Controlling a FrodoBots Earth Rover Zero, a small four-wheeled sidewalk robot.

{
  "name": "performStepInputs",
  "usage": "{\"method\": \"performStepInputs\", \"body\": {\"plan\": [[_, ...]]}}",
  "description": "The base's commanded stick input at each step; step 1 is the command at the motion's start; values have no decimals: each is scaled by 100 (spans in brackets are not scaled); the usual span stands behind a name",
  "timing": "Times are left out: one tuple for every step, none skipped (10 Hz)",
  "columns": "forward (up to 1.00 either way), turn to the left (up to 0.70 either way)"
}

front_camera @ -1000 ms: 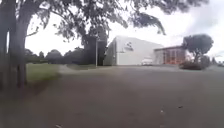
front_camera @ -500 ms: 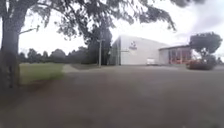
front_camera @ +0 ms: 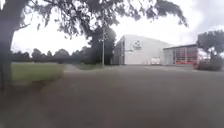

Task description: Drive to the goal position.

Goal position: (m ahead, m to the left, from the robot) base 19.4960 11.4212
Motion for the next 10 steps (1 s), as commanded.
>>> {"method": "performStepInputs", "body": {"plan": [[100, -27], [100, -27], [100, -27], [100, -27], [100, -27], [100, -27], [100, -27], [100, -27], [100, -27], [100, -27]]}}
